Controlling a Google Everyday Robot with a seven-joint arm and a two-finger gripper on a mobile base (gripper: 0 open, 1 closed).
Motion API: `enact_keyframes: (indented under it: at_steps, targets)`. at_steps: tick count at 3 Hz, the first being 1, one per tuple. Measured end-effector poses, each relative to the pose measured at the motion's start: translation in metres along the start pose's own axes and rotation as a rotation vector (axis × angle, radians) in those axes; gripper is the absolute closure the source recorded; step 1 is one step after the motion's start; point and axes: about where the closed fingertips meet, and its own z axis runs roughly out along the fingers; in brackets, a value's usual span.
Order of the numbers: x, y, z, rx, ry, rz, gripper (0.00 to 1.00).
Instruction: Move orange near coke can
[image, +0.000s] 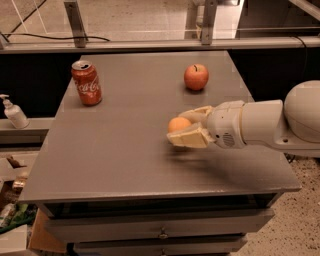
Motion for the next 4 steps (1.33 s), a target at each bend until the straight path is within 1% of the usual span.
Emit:
enact_keyframes:
  at_steps: [1, 2, 3, 4]
  targets:
    - [-0.011, -0.001, 0.013, 0.002, -0.018, -0.022, 1.0]
    - [-0.029, -0.011, 0.038, 0.01, -0.045, -0.058, 1.0]
    - [-0.042, -0.028, 0.067, 0.033, -0.064, -0.076, 1.0]
    - [-0.056, -0.044, 0.096, 0.051, -0.084, -0.076, 1.0]
